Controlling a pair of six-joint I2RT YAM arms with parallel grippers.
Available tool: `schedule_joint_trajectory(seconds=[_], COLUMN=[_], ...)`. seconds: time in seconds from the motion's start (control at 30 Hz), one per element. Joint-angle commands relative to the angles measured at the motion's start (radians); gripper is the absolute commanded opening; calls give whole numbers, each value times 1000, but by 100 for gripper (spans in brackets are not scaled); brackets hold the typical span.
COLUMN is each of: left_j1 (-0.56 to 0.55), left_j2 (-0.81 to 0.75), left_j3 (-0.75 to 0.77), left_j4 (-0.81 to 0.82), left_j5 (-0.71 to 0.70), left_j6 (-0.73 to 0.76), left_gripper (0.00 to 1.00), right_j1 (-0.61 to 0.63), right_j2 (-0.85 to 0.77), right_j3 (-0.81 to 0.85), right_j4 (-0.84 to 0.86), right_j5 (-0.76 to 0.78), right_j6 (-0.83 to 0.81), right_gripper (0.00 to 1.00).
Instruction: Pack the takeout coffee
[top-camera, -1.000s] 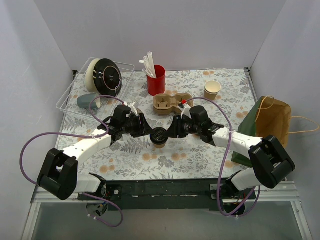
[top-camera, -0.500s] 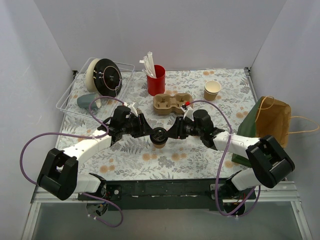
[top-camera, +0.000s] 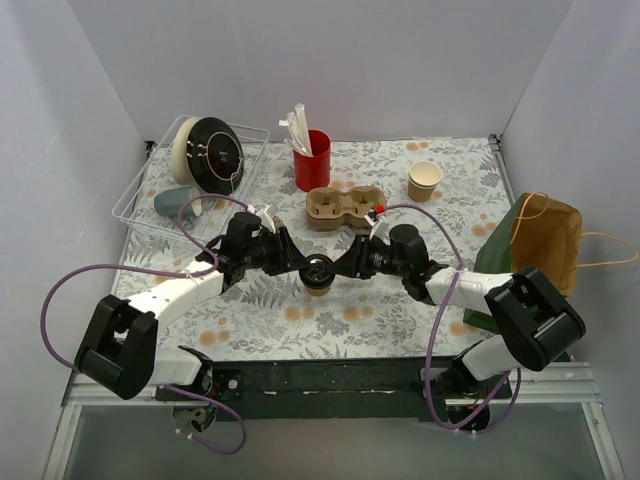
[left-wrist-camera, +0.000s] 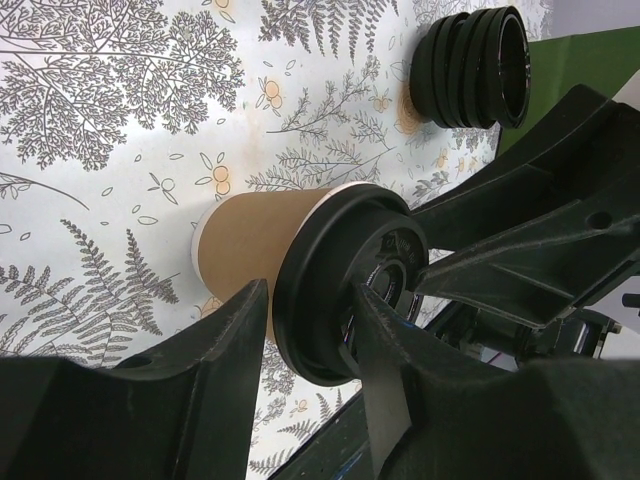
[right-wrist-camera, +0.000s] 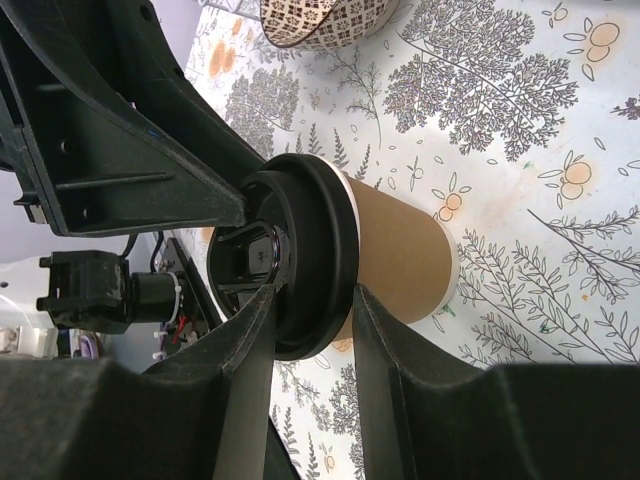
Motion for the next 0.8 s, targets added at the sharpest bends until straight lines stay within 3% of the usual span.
schedule_joint_trajectory(seconds=[0.0,0.33,0.77], left_j1=[-9,-12,-10], left_j2=[51,46,82], left_j3=[-51,-46,47], left_j4=[-107,-96,-102], left_j5=[-78,-64,-21], left_j6=[33,33,79], left_gripper=[38,38,40], right_j1=[12,12,9], right_j2=[81,1,-17], right_j3=[-74,-71,174], right_j4=[-192,-186,-405], right_j5=[97,105,63], right_j6=[-49,-26,-162], right_gripper=[38,52,61])
